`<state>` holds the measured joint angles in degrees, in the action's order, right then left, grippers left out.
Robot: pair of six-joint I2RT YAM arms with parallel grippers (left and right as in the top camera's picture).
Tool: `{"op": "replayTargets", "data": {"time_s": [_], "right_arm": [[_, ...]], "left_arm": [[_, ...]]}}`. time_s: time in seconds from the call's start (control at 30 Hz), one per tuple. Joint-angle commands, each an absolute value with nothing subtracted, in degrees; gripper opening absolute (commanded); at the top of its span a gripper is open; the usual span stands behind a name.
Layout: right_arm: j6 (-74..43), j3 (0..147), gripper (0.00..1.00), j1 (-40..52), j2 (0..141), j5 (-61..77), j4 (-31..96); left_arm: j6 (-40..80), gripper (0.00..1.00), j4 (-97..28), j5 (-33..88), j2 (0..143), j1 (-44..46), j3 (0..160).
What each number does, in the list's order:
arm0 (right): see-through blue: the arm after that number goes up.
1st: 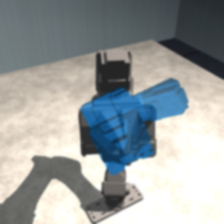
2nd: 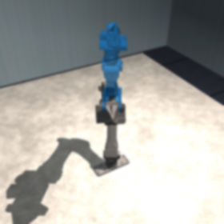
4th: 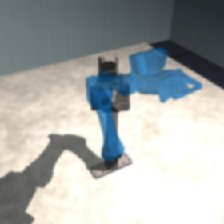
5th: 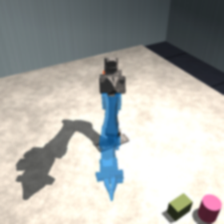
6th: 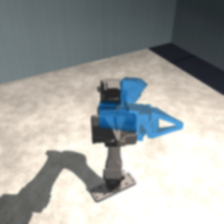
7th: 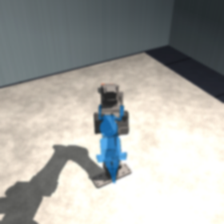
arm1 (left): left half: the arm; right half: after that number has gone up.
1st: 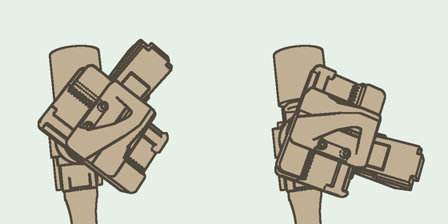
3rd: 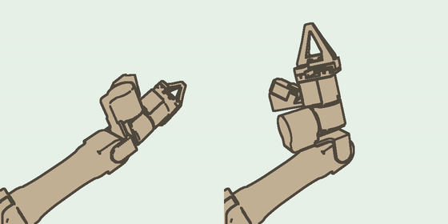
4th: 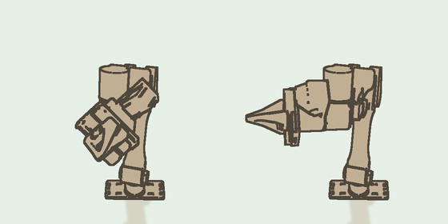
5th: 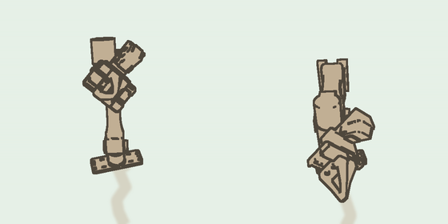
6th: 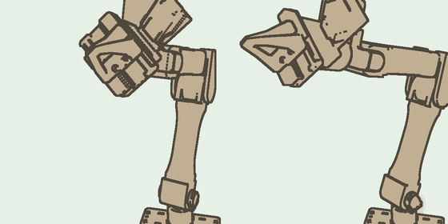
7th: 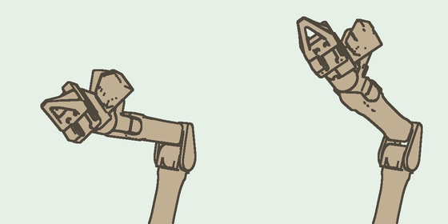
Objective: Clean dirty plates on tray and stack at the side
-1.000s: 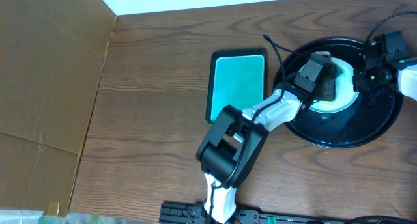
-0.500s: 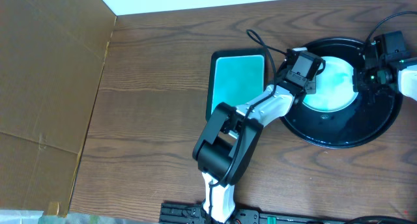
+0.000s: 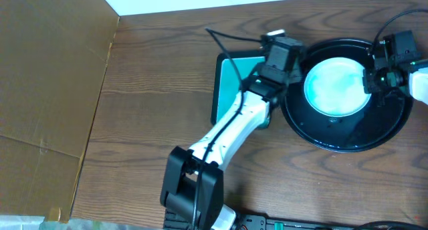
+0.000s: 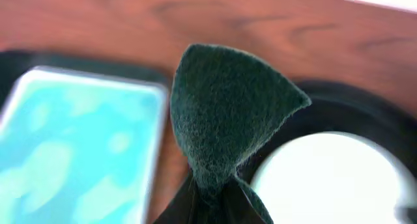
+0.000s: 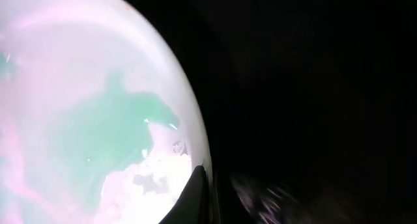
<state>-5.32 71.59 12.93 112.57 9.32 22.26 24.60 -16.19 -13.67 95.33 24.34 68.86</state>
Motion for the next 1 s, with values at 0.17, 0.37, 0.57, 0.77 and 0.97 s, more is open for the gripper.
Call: {"op": "replayTargets", "data": {"time_s": [0.17, 0.37, 0.57, 0.77, 0.97], "right_arm": [[3.6, 71.7, 0.01, 18.0, 98.9, -11.6, 22.0], [14.4, 71.7, 0.01, 23.3, 93.6, -25.8, 19.6], [27.6, 71.7, 0.01, 28.6, 91.6, -39.3, 14.9], [41.8, 71.7, 0.01, 32.9, 91.6, -46.1, 9.8], [54.6, 71.7, 0.01, 36.6, 91.6, -53.0, 2.0]], "left_arm": [[26.8, 0.07, -27.0, -11.7, 99.9, 12.0, 68.5], [26.9, 0.07, -26.3, -8.6, 105.1, 7.9, 68.5], [26.9, 0.09, -25.6, -8.5, 107.5, 5.5, 68.5], [26.7, 0.62, -25.2, -8.6, 107.1, 5.4, 68.5], [26.6, 0.71, -26.2, -8.6, 101.9, 5.4, 68.5]]}}
